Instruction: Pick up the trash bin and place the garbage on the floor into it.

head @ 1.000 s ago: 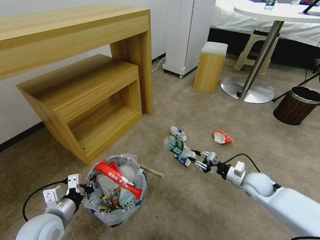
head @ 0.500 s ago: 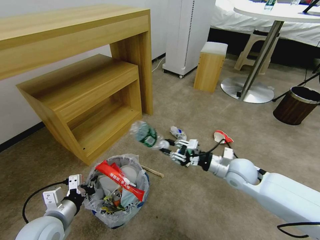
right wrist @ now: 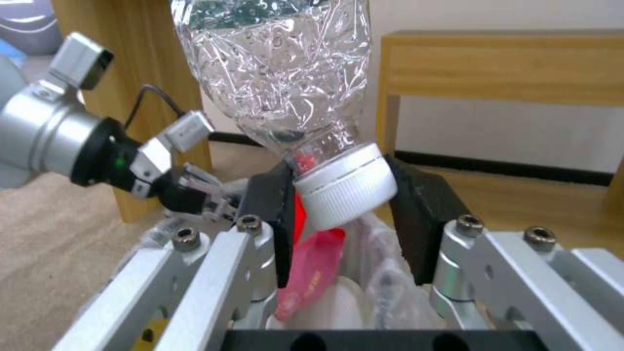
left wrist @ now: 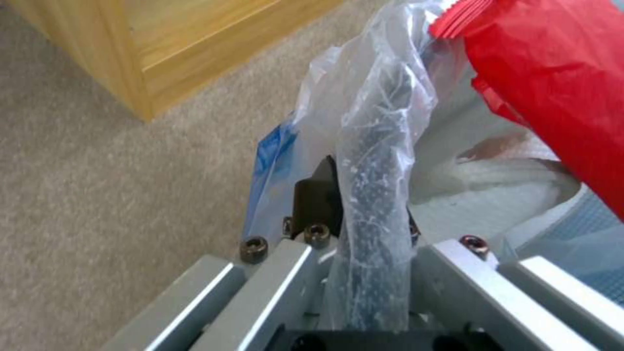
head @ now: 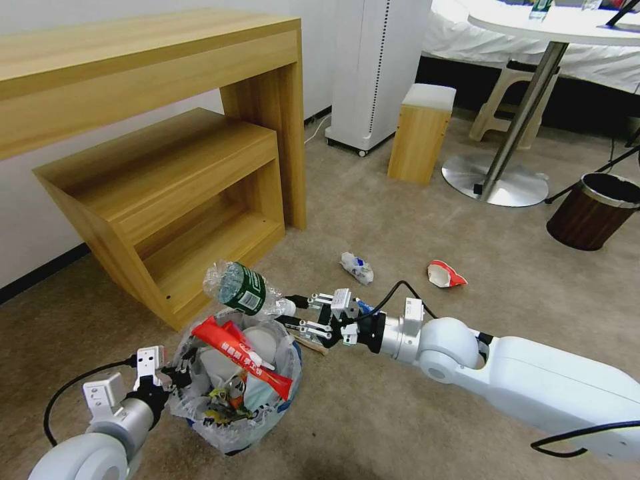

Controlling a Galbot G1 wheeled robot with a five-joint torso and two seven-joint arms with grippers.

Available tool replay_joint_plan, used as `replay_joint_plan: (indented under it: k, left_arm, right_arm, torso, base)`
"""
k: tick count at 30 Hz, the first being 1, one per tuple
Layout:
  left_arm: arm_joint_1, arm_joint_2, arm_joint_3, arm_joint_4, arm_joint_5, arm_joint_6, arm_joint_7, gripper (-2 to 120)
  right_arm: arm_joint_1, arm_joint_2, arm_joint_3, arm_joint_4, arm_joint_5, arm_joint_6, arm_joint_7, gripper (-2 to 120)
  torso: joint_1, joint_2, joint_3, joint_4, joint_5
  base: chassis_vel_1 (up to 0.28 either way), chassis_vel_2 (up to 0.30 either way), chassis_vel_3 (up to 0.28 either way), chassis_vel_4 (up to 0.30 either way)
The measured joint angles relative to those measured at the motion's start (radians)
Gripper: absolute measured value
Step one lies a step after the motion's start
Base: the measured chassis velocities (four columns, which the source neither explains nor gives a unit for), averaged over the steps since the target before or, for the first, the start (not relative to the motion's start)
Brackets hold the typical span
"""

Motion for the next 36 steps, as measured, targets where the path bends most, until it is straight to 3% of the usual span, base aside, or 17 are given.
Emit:
replay_joint_plan:
  k: [10,24,36]
  left_arm:
    - [0.015,0.018,-0.015,-0.016,-0.023,0.006,-0.017,1]
    - [0.019,0.01,-0.005,-0.059,-0.025,0.01,-0.02,1]
    - [0.032,0.014,-0.006,-0.085,-0.027,0.011,-0.019,1]
  right_arm:
    - [-0.06,-0.026,0.037,-0.012,-0.002,-0.006,-0.001,31]
    - [-0.042,-0.041,0.006,0.003,0.002,-0.044,0.036,31]
    - [-0.044,-0.018,-0.05,0.012,0.086,-0.015,-0.024,31]
  torso:
    - [0.0,0.0,0.0,-0.0001,0.0]
    - [0.0,0.0,0.0,0.0,-0.0001]
    - [0.0,0.0,0.0,0.0001,-0.0002]
  base:
    - [0.0,0.0,0.0,0.0]
    - [0.0,0.0,0.0,0.0]
    - [0.0,0.0,0.0,0.0]
